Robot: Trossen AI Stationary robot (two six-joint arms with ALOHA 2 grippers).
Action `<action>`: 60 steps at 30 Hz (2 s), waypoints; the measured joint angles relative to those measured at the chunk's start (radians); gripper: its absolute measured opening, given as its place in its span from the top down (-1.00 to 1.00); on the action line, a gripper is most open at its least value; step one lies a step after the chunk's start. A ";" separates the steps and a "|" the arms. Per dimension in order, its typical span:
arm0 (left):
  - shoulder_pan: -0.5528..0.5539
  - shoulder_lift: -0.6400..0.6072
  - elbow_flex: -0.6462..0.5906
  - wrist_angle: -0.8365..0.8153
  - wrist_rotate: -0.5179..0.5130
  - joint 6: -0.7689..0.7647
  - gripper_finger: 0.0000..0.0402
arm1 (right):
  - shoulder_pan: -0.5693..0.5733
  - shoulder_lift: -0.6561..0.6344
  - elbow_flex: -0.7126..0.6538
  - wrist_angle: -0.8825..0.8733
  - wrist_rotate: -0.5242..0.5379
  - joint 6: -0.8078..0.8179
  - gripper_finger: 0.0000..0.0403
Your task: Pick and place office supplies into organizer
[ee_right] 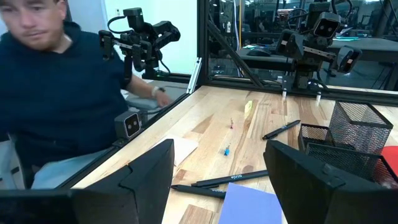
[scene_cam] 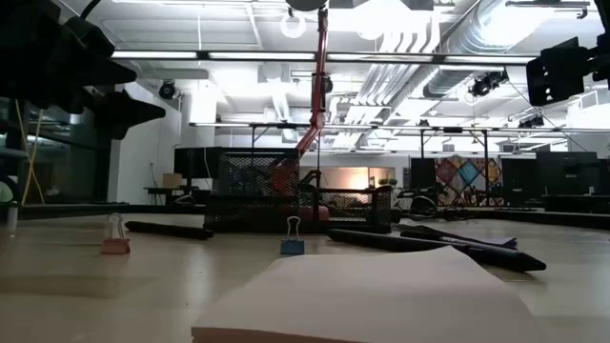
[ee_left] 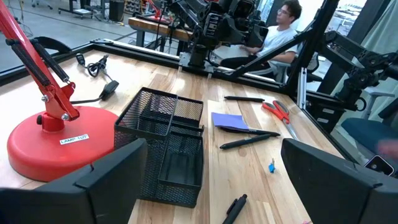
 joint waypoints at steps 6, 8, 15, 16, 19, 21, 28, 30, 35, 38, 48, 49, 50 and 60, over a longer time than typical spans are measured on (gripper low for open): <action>0.000 0.000 0.000 0.000 0.000 0.000 -0.78 | 0.000 0.000 0.000 0.000 0.000 0.000 -0.20; 0.000 0.000 0.000 0.000 0.000 0.000 -0.78 | 0.000 0.000 0.000 0.000 0.000 0.000 -0.20; 0.000 0.000 0.000 0.000 0.000 0.000 -0.78 | -0.002 0.000 0.000 0.137 0.034 -0.134 -0.20; 0.000 0.000 0.000 0.000 0.000 0.000 -0.78 | -0.002 0.000 0.000 0.189 0.034 -0.124 -0.20; 0.000 0.000 0.000 0.000 0.000 0.000 -0.78 | -0.002 -0.001 0.000 0.336 0.034 0.035 -0.20; 0.000 0.000 0.000 0.000 0.000 0.000 -0.78 | -0.002 -0.001 0.000 0.394 0.035 0.183 -0.20; 0.000 0.000 0.000 0.021 0.000 -0.018 -0.78 | -0.002 0.000 0.002 0.380 0.181 0.382 -0.20; 0.000 0.000 0.000 0.054 -0.005 -0.015 -0.78 | -0.002 0.002 0.002 0.285 0.264 0.409 -0.20; 0.000 0.000 0.000 0.054 -0.010 -0.011 -0.78 | -0.003 0.016 0.003 -0.010 0.448 0.630 -0.20; 0.000 0.000 0.000 0.054 -0.011 -0.010 -0.78 | -0.003 0.042 0.003 -0.061 0.479 0.805 -0.20; 0.000 0.000 0.000 0.033 -0.011 -0.008 -0.78 | -0.001 0.328 0.018 0.134 0.479 0.981 -0.20; 0.000 0.000 0.000 0.033 -0.011 -0.008 -0.78 | -0.002 0.369 0.036 0.140 0.478 0.990 -0.20; 0.000 0.000 0.000 0.033 -0.011 -0.007 -0.78 | -0.002 0.411 0.063 0.138 0.474 0.996 -0.20; 0.000 0.000 0.000 0.034 -0.011 -0.007 -0.78 | -0.001 0.846 0.622 -0.538 0.358 1.177 -0.20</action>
